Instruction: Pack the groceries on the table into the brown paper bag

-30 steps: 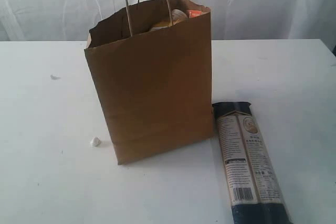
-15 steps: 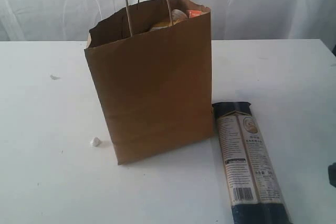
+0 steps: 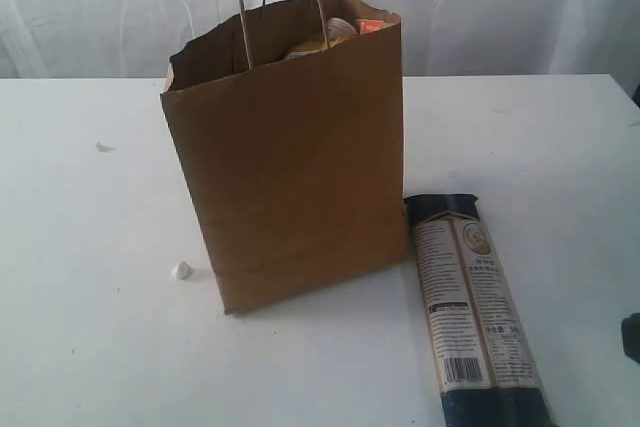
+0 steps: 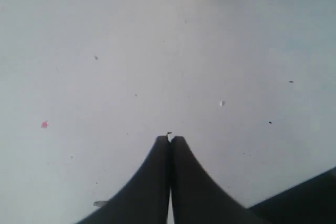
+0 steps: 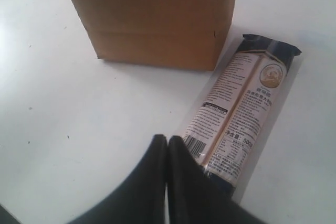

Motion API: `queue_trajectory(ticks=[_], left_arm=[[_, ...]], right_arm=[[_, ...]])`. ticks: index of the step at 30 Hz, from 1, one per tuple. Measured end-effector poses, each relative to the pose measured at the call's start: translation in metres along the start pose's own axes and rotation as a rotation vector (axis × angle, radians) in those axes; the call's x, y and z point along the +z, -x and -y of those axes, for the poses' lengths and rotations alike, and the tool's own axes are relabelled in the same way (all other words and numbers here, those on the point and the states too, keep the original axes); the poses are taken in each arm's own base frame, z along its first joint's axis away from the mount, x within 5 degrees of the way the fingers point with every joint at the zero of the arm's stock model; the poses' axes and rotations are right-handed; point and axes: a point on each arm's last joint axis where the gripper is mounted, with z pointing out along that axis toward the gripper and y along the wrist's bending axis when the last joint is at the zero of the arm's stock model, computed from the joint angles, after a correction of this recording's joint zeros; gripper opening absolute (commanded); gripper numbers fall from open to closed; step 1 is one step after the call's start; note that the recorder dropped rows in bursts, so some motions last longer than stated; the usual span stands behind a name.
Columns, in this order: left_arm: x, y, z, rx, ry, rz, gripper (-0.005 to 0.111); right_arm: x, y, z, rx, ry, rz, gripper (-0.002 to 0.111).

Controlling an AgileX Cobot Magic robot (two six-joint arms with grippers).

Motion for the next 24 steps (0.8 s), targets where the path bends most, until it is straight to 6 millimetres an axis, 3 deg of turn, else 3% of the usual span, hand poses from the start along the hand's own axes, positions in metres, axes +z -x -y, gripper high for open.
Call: queue_trajectory(ticks=[4,7,14,24], left_arm=[[0.026,0.017,-0.003,-0.026,0.018,-0.057,0.052],[0.044,0.031,-0.006,-0.078,0.051,-0.031,0.063],[0.097,0.055,-0.029,-0.211,0.251,-0.025,0.063],[0.17,0.071,-0.032,-0.247,0.182,0.022,0.063]], right_arm=[[0.0,0.0,0.0,0.003,0.003,-0.001,0.0],[0.0,0.0,-0.001,0.006,0.006,-0.001,0.0],[0.0,-0.001,-0.002,0.02,0.019,-0.01,0.0],[0.0,-0.001,-0.002,0.021,0.02,-0.011,0.0]])
